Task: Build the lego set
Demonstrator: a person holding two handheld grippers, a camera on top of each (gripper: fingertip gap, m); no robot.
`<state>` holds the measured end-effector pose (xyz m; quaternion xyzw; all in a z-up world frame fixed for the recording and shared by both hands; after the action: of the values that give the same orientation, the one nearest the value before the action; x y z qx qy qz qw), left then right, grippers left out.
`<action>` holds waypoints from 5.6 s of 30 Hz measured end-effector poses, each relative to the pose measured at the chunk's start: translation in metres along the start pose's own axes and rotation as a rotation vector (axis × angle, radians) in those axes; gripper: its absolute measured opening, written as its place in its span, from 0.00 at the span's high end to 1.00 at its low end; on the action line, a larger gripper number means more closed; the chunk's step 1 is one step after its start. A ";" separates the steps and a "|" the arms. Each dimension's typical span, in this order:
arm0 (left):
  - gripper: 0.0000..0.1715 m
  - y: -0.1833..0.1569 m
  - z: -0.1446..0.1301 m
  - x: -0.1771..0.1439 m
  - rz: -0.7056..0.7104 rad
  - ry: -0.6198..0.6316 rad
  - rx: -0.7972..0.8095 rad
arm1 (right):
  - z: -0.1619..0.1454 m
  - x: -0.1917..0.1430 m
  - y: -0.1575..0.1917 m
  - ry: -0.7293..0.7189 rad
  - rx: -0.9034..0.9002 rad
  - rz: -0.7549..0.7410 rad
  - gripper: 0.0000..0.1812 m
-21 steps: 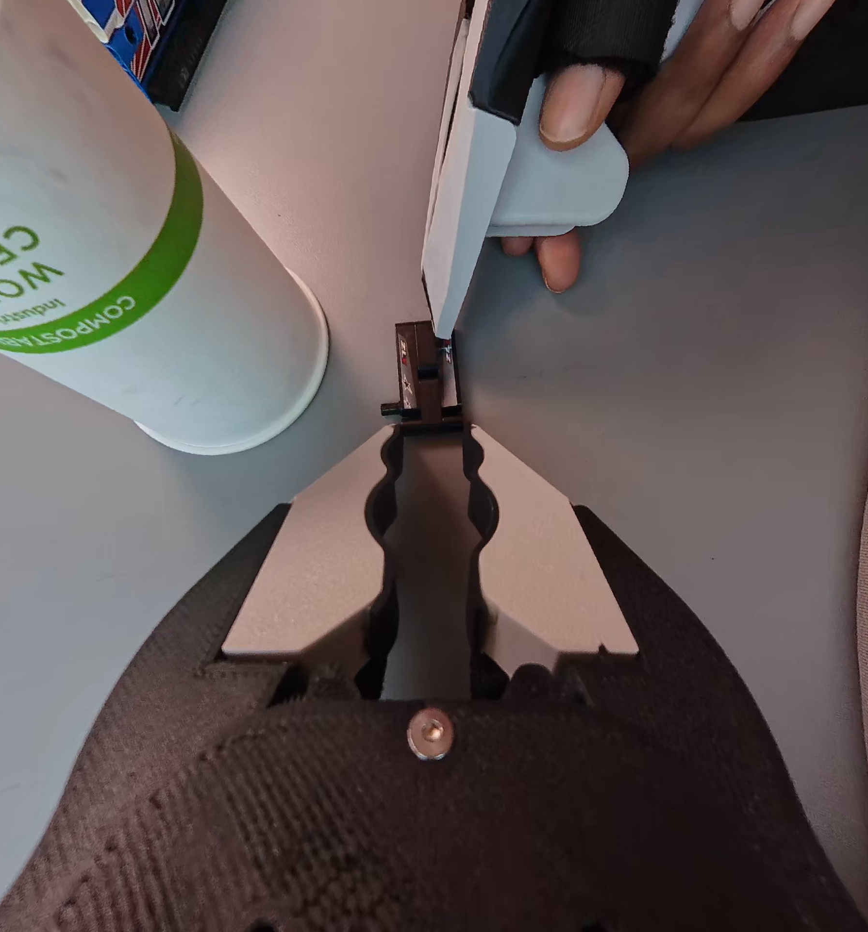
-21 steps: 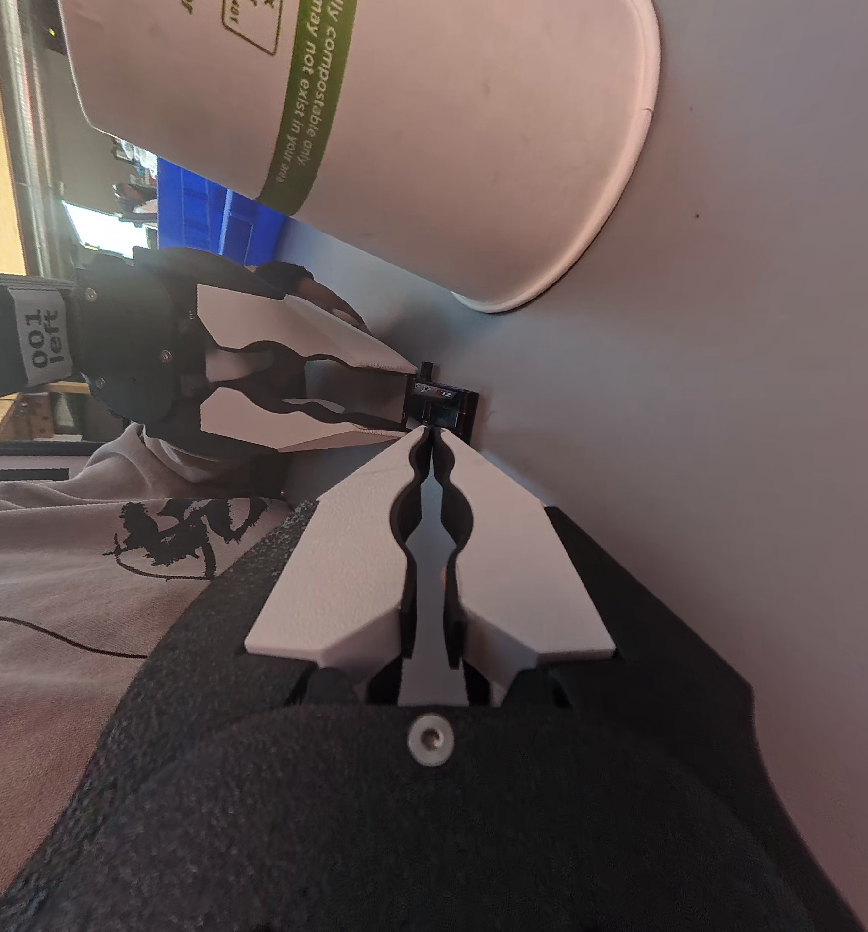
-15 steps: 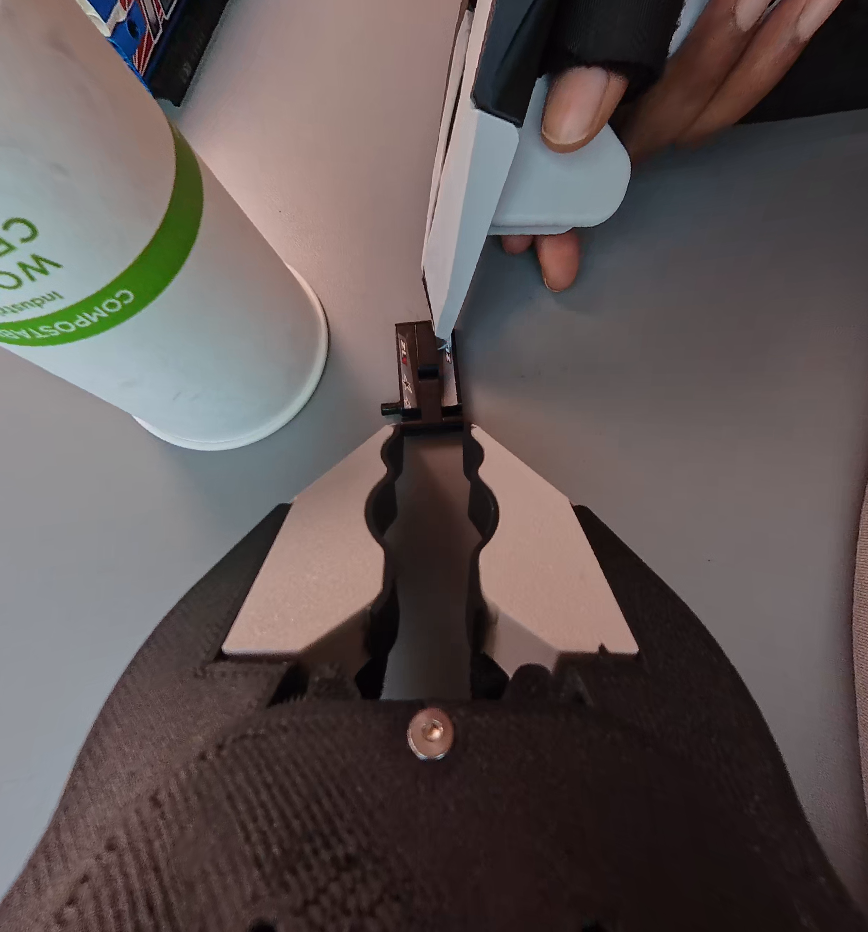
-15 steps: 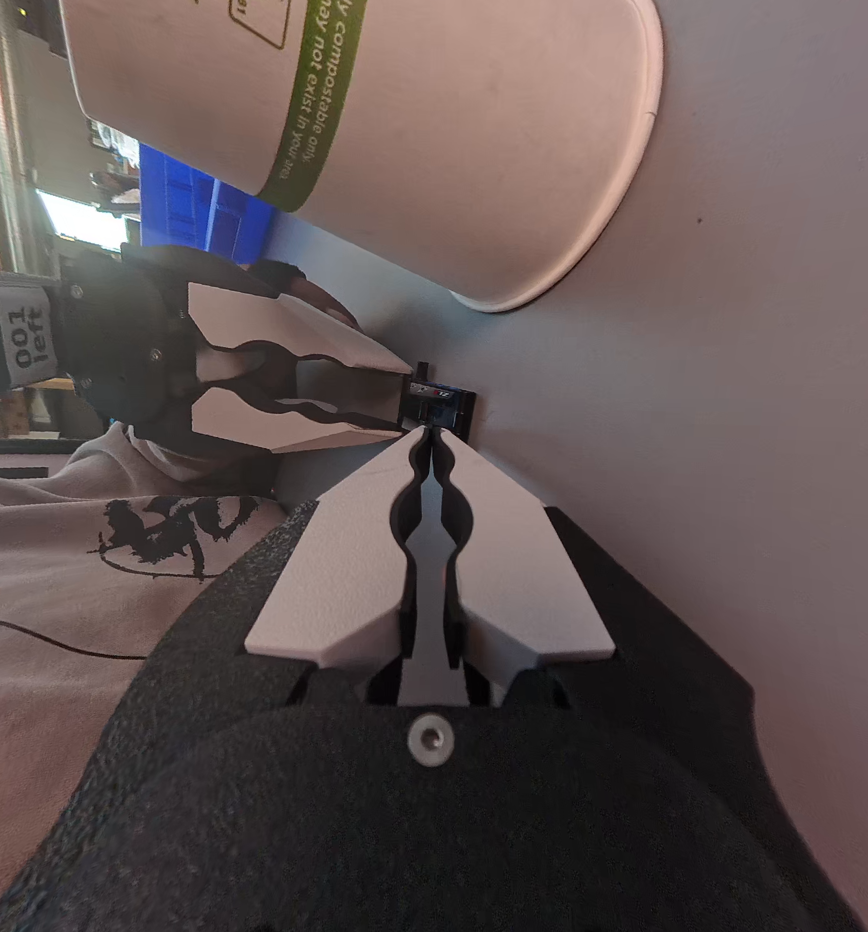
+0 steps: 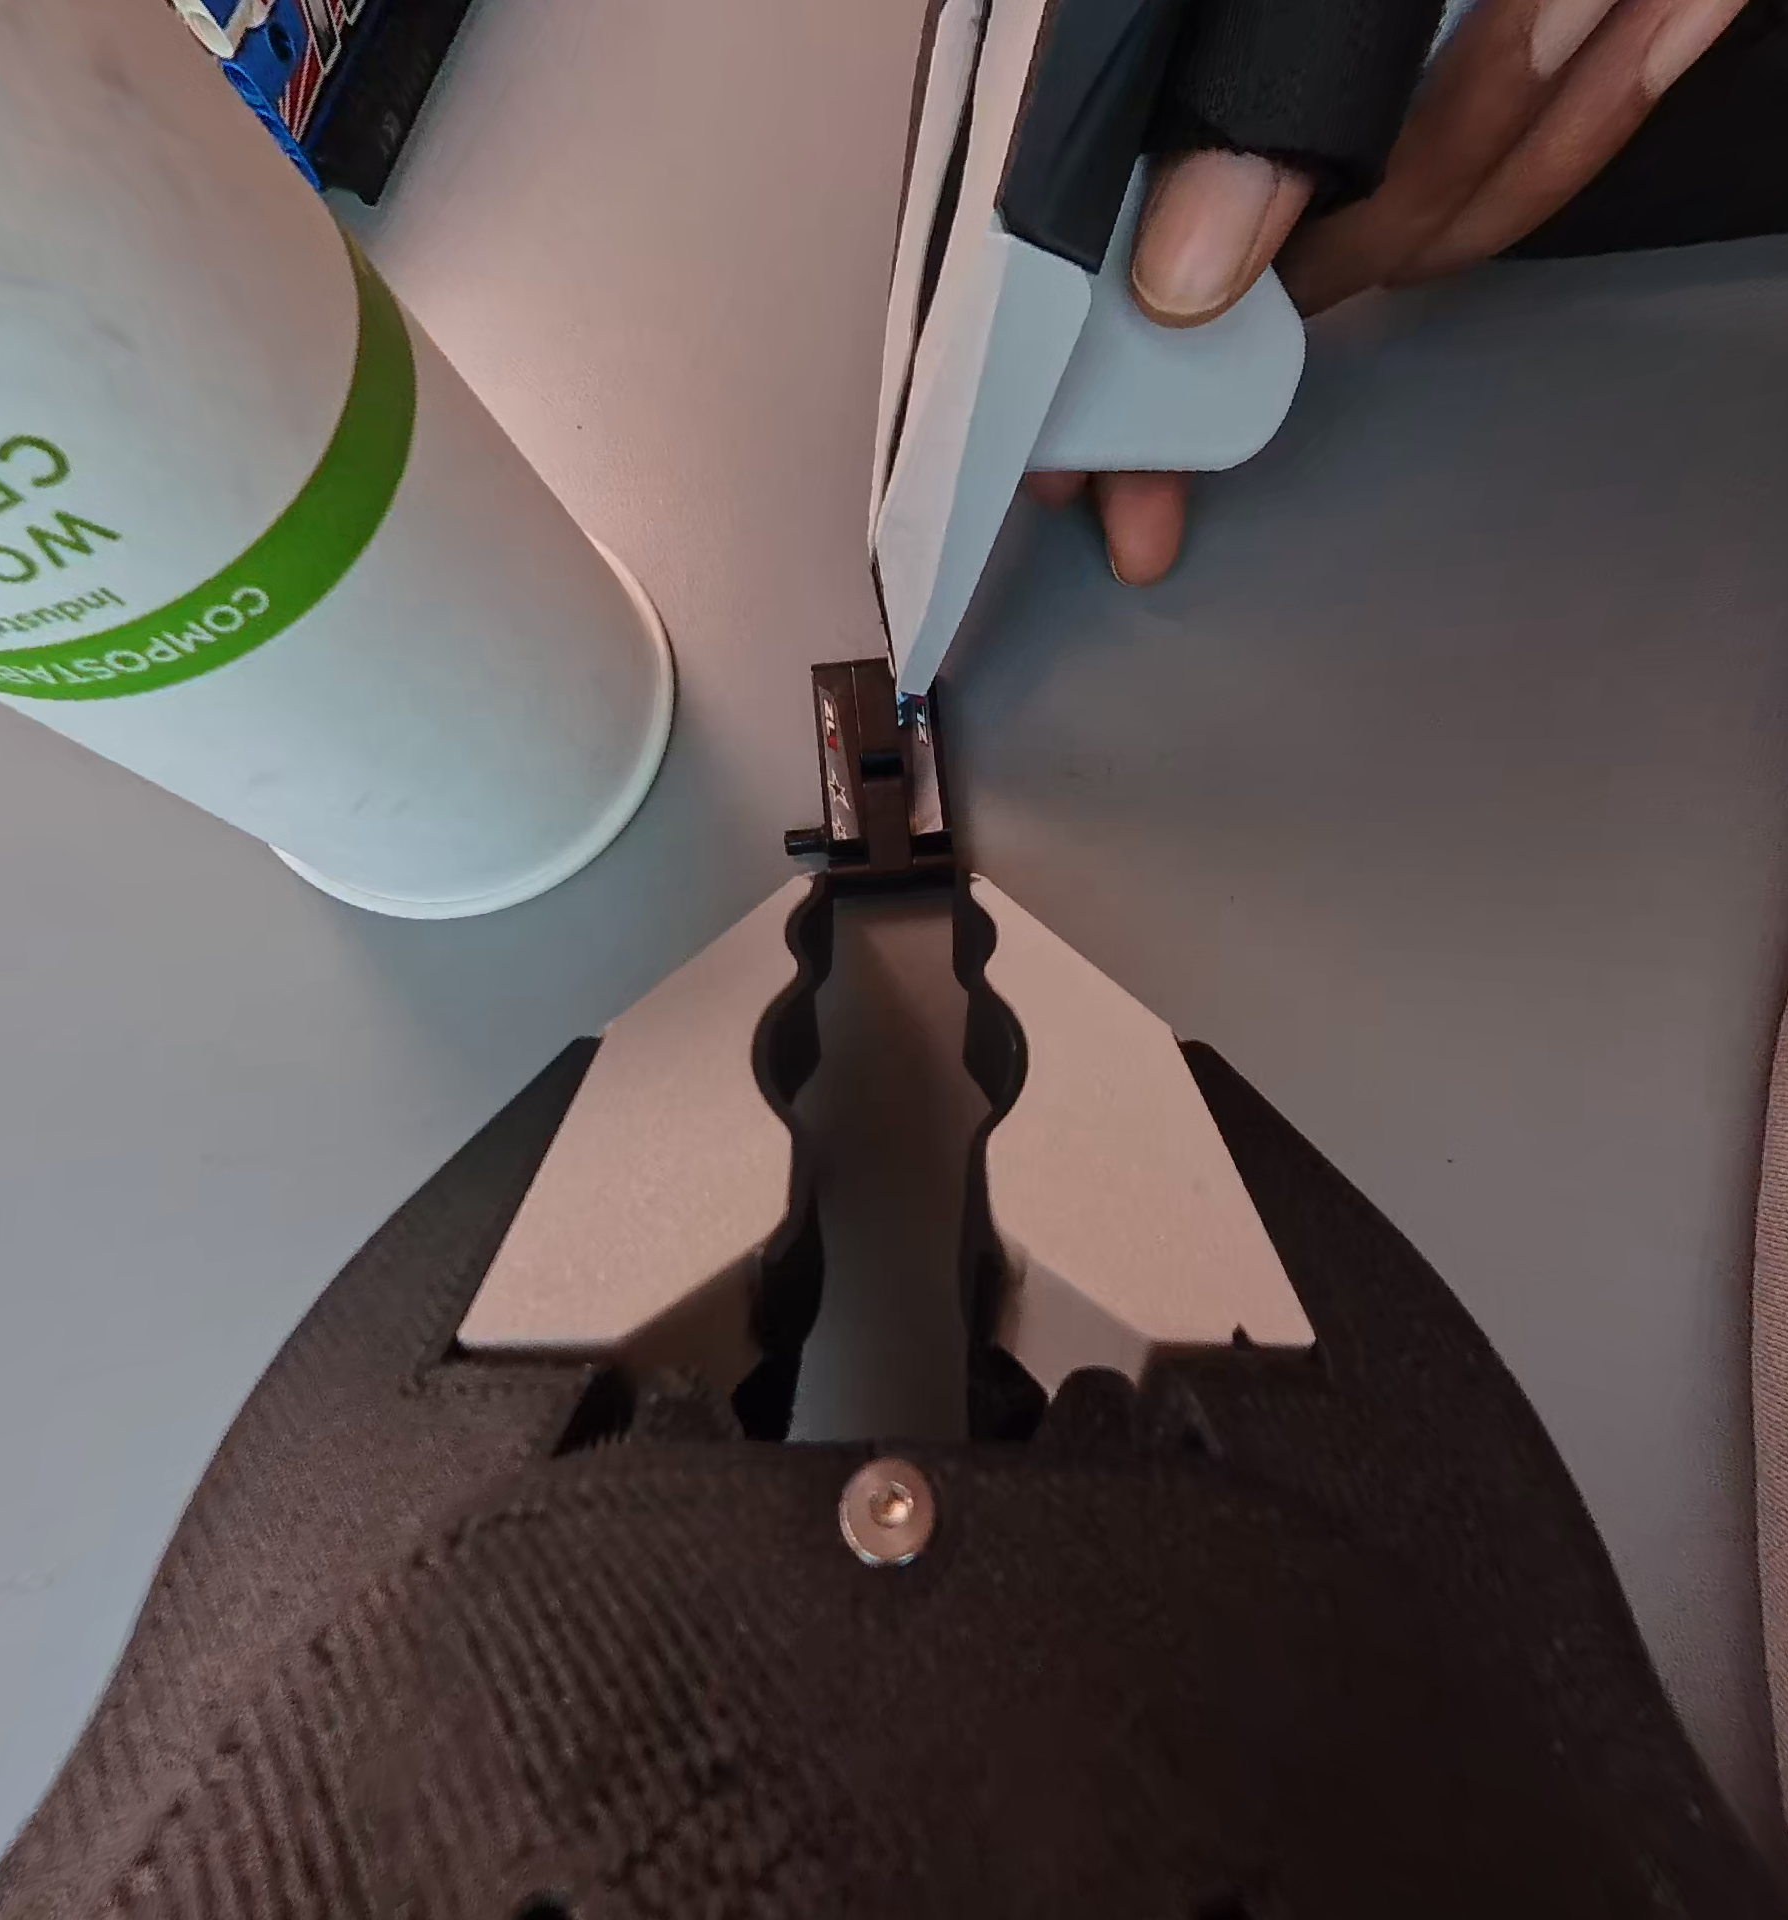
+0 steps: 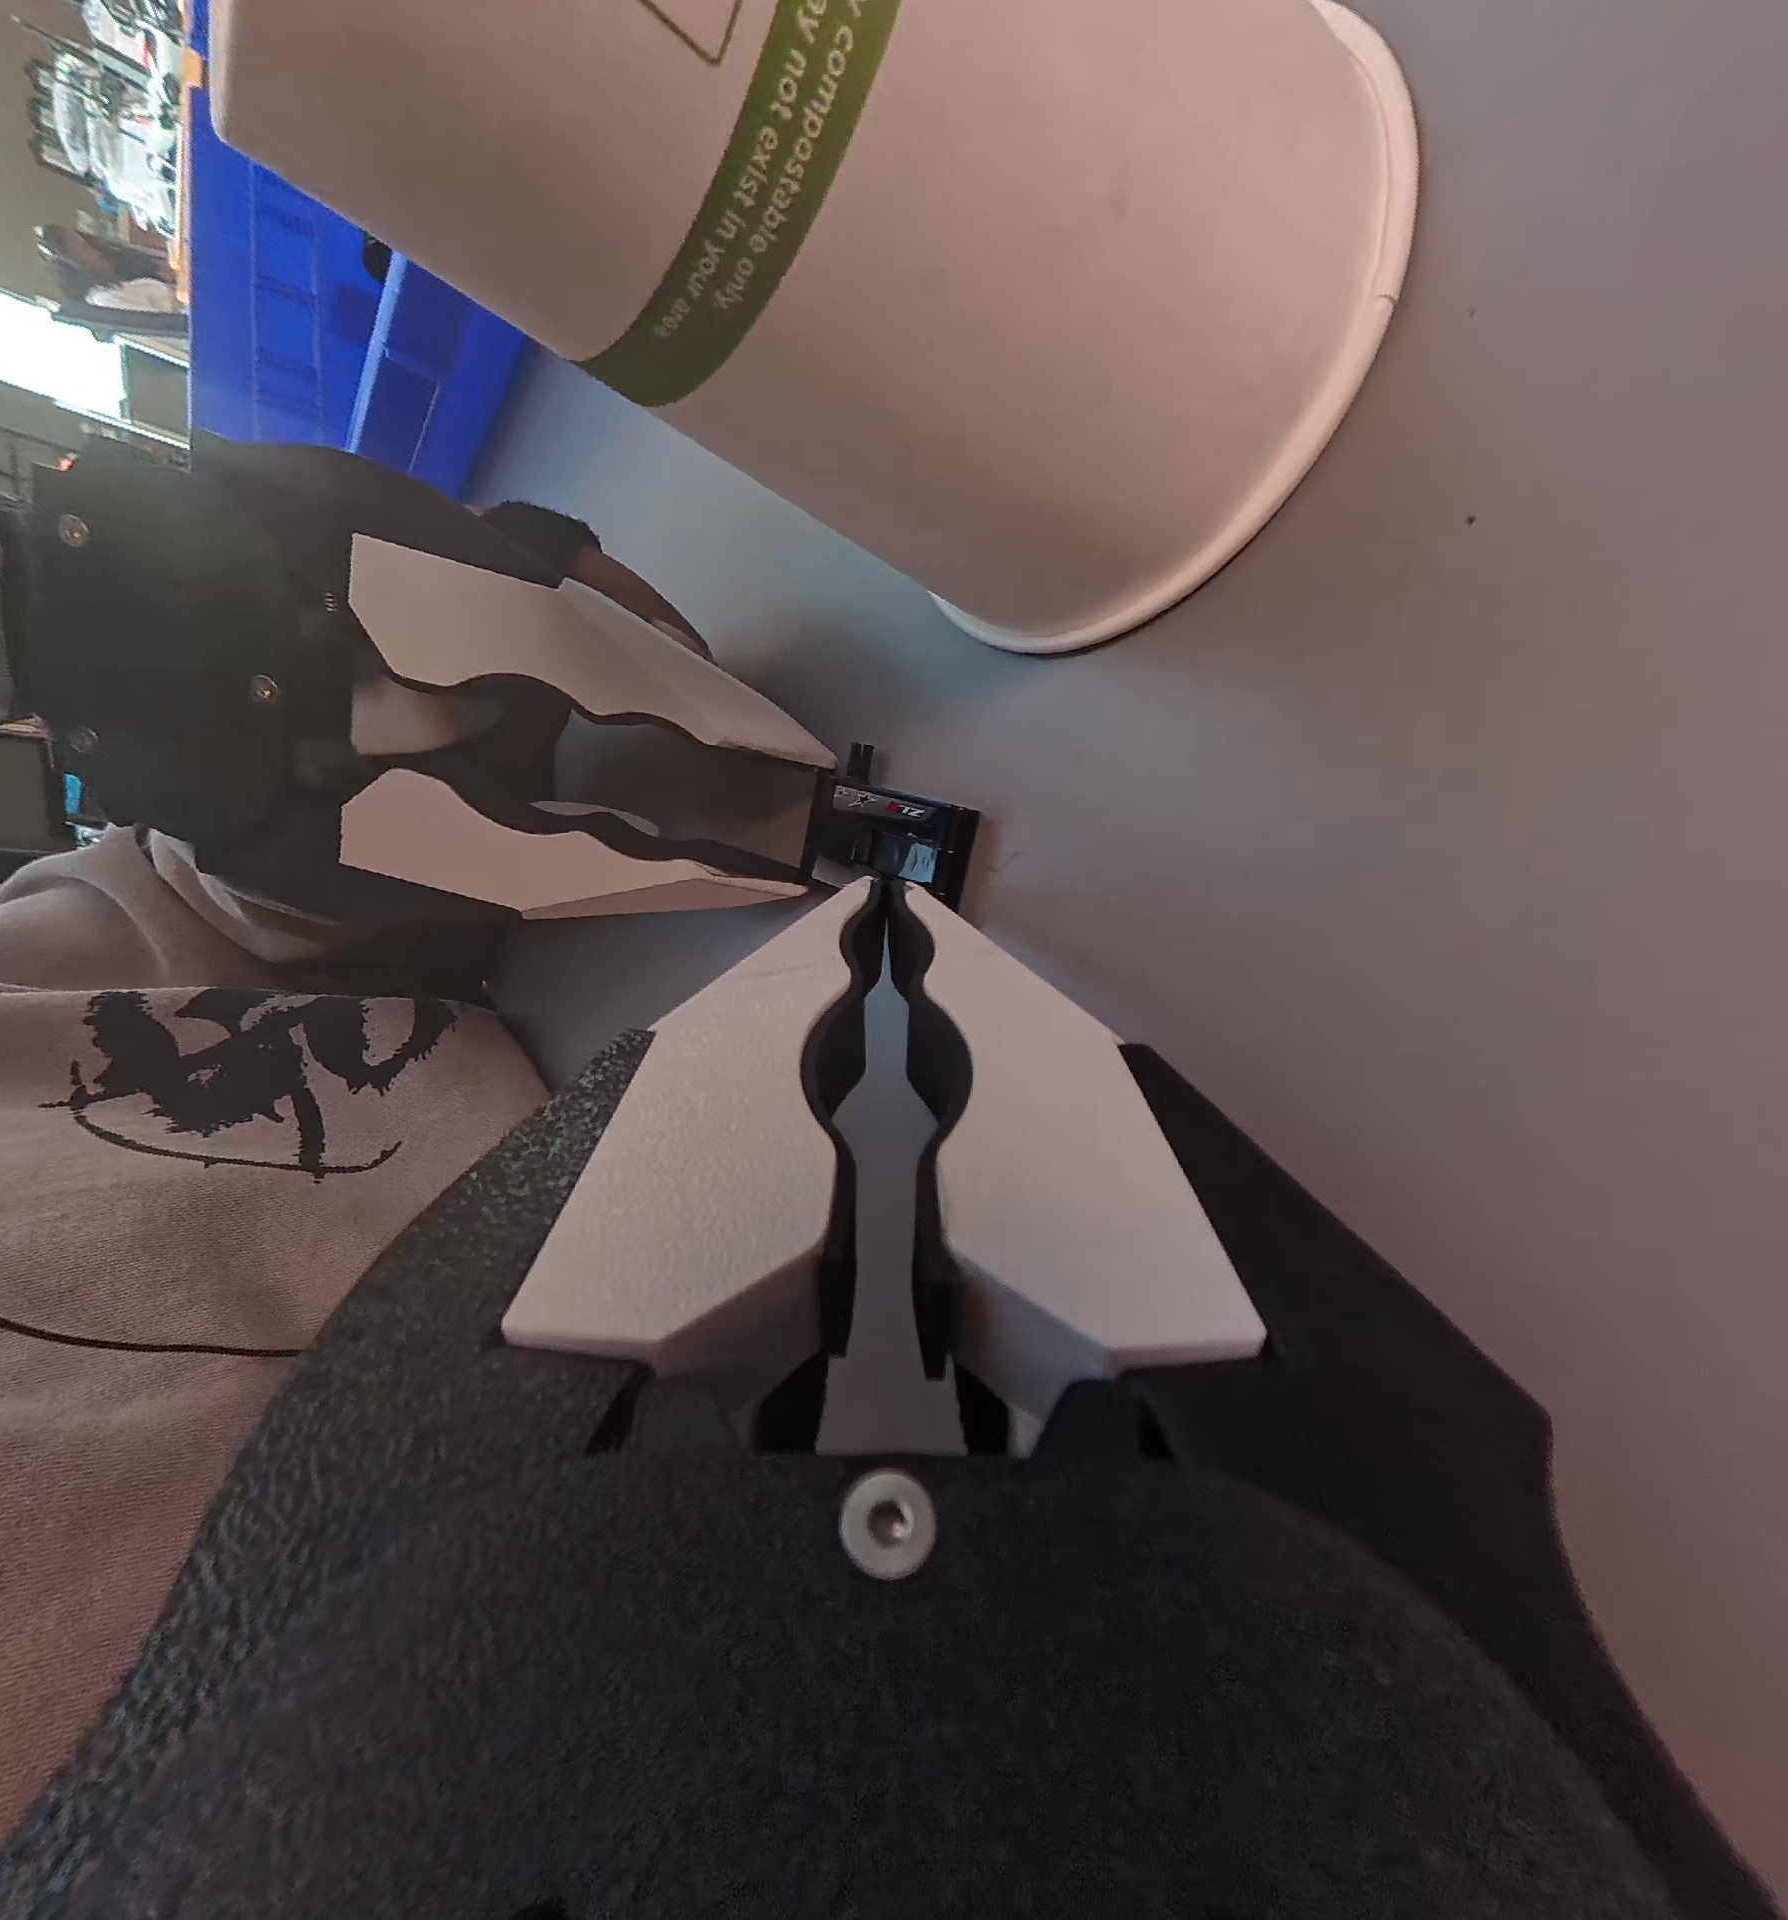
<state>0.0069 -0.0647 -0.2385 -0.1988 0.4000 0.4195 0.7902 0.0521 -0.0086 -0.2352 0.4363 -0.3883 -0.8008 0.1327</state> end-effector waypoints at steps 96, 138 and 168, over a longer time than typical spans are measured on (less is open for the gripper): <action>0.87 -0.007 0.009 0.005 0.070 -0.033 0.013 | 0.007 -0.047 -0.011 -0.036 -0.563 -0.591 0.99; 0.87 0.007 0.004 0.002 0.080 -0.032 -0.029 | -0.085 -0.567 -0.271 0.020 0.343 -1.328 0.49; 0.86 -0.016 0.008 0.002 -0.050 -0.093 0.086 | -0.010 0.007 0.008 0.421 -1.251 -0.223 0.88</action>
<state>0.0242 -0.0672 -0.2360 -0.1549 0.3753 0.3908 0.8261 0.0548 -0.0226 -0.2360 0.4617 0.2307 -0.7816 0.3503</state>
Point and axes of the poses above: each gripper's, where its closed fingertips meet, x out along the fingers, z out of its top, y = z × x across the jaws, the point moved 3 cm from there along -x, back along the fingers, and after that the axes turned 6 degrees about y, right-handed, at the moved point
